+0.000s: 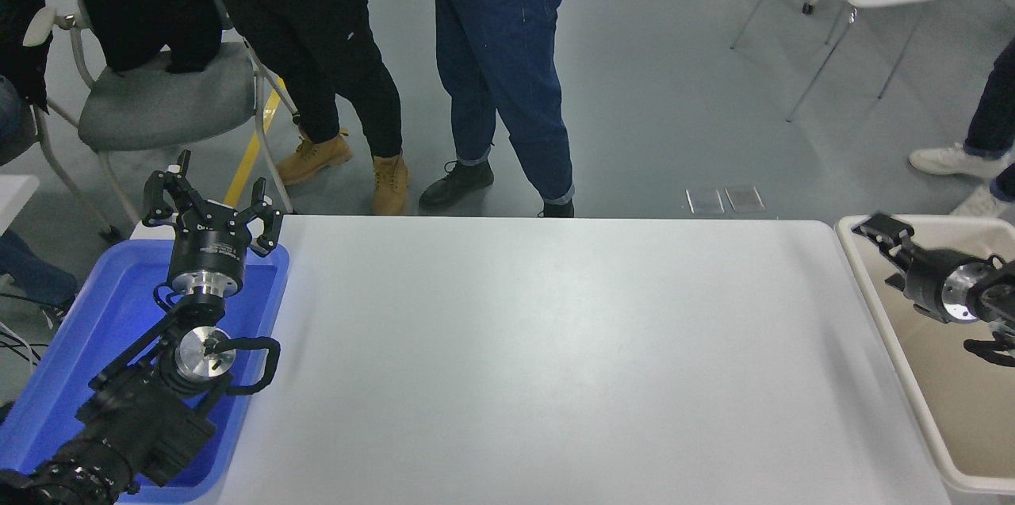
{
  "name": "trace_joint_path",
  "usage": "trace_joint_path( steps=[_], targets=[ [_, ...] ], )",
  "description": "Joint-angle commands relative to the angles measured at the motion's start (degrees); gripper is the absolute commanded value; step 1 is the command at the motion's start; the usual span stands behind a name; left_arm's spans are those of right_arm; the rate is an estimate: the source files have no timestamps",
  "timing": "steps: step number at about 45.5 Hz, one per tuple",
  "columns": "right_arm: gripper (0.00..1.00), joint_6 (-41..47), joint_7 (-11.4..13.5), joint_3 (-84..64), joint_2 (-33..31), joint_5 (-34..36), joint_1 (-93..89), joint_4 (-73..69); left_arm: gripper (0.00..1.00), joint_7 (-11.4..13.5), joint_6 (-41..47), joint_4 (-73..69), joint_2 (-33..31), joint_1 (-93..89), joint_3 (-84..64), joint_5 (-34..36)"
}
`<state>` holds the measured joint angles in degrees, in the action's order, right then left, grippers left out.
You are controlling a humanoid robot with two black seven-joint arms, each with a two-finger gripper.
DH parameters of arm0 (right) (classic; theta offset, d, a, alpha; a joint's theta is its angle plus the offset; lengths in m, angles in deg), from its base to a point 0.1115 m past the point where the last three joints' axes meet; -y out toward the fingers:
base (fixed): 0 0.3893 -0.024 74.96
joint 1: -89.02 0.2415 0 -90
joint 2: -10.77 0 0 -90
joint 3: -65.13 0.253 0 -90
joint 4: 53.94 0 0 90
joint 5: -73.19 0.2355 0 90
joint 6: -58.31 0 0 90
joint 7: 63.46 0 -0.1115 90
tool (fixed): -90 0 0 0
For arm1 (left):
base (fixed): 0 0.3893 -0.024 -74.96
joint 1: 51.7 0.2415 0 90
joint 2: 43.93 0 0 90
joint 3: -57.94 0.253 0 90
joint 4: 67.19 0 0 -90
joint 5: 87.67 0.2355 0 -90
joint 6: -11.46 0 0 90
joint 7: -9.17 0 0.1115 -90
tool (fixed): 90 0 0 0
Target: Pick up paper ball place in dustbin
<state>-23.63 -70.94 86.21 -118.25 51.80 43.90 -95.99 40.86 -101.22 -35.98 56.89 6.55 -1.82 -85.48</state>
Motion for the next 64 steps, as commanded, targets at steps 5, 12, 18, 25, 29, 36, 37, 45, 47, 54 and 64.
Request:
trace_joint_path(
  steps=[5,12,18,25,29,36,37,45,47,54,64],
  targets=[
    [1.00,0.29,-0.34,17.94,7.45,25.86,-1.55,-5.93,0.99,0.05,0.00,-0.01,-0.01,-0.06,0.00,0.00],
    [1.00,1.43,-0.43,21.99,16.42,32.02,-1.99,-0.93,0.99,0.05,0.00,-0.01,-0.01,-0.06,0.00,0.00],
    [1.00,5.38,-0.70,22.25,21.61,36.59,-3.84,4.69,0.99,0.05,0.00,-0.01,-0.01,-0.06,0.00,0.00],
    [1.00,11.98,-0.70,22.34,25.31,42.04,-5.33,9.97,0.99,0.05,0.00,-0.01,-0.01,-0.06,0.00,0.00],
    [1.00,14.00,-0.70,22.16,25.92,44.59,-5.86,11.99,0.99,0.05,0.00,-0.01,-0.01,-0.06,0.00,0.00],
    [1.00,16.99,-0.70,22.08,27.68,45.04,-7.44,14.63,0.99,0.05,0.00,-0.01,-0.01,-0.06,0.00,0.00],
    [1.00,17.34,-0.70,22.08,27.85,45.04,-7.53,14.81,0.99,0.05,0.00,-0.01,-0.01,-0.06,0.00,0.00],
    [1.00,17.96,-0.70,22.08,27.94,45.04,-8.32,14.99,0.99,0.05,0.00,-0.01,-0.01,-0.06,0.00,0.00],
    [1.00,18.31,-0.70,22.08,27.94,45.04,-8.32,14.99,0.99,0.05,0.00,-0.01,-0.01,-0.06,0.00,0.00],
    [1.00,19.10,-0.61,22.08,27.86,45.04,-8.76,15.16,0.99,0.05,0.00,-0.01,-0.01,-0.06,0.00,0.00],
    [1.00,19.72,-0.61,21.99,27.86,45.04,-9.11,15.34,0.99,0.05,0.00,-0.01,-0.01,-0.06,0.00,0.00]
  ],
)
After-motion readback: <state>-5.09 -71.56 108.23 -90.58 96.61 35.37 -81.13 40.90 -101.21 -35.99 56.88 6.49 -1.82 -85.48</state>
